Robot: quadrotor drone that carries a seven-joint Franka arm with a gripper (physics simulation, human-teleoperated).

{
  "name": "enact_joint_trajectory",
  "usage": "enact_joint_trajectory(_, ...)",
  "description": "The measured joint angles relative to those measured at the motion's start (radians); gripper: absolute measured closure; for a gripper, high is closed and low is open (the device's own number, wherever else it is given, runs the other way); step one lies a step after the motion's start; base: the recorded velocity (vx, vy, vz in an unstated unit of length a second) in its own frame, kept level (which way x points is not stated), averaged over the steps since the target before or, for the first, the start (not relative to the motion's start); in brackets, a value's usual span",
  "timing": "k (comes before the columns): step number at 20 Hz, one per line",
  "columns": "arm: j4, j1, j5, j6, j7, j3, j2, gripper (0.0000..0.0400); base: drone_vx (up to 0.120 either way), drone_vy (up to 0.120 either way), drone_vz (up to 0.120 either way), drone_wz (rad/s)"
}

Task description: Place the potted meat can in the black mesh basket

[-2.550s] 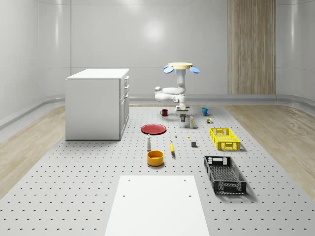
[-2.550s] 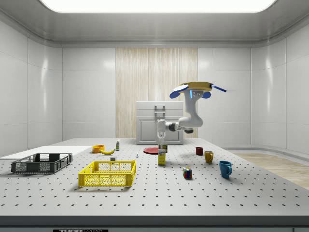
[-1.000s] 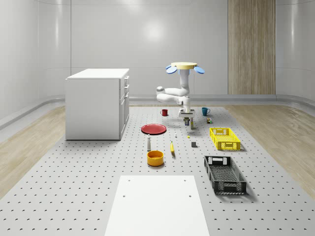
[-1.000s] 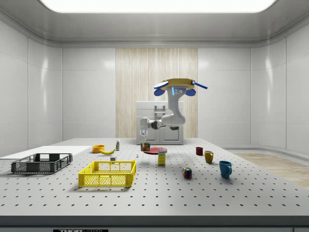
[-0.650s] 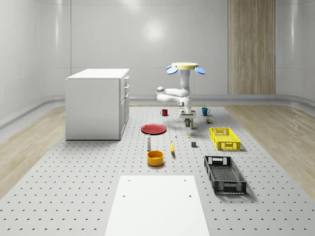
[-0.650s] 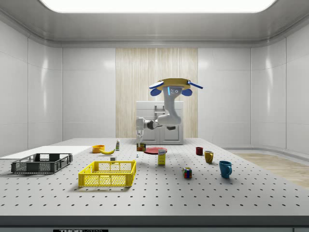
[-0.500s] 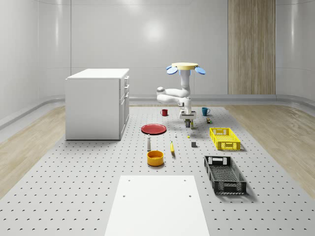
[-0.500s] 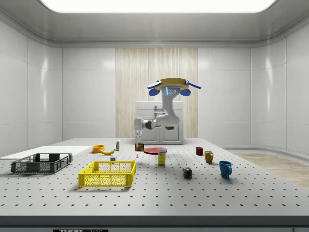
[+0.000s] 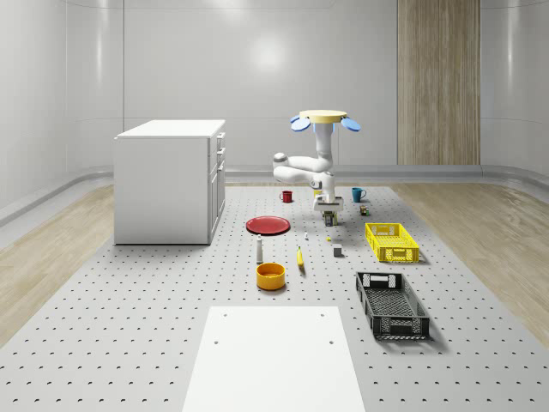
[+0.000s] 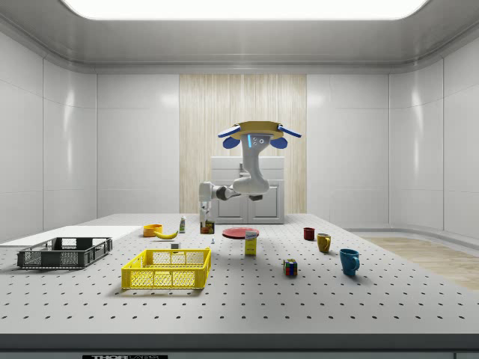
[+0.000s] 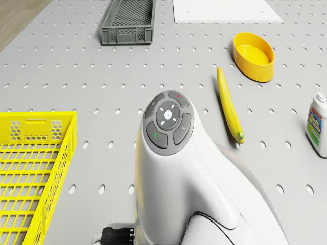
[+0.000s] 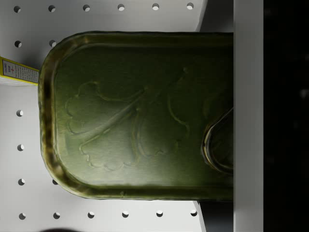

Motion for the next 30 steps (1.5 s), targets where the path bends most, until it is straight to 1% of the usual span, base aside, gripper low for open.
enact_joint_trajectory(7,0.000,-0.002,0.003,0.007,0.021,0.001,-0.008,0.0116,0.120,0.000,0.000,0.000)
enact_joint_trajectory(15,0.001,-0.003,0.006,0.013,-0.001,0.002,-0.014,0.0116,0.120,0.000,0.000,0.000)
enact_joint_trajectory(23,0.001,-0.004,0.008,0.019,0.024,0.003,-0.021,0.0116,0.120,0.000,0.000,0.000)
enact_joint_trajectory(27,0.001,-0.005,0.009,0.022,0.023,0.003,-0.024,0.0116,0.120,0.110,0.000,0.000)
enact_joint_trajectory(30,0.001,-0.005,0.010,0.024,0.007,0.004,-0.026,0.0116,0.120,0.120,0.000,0.000)
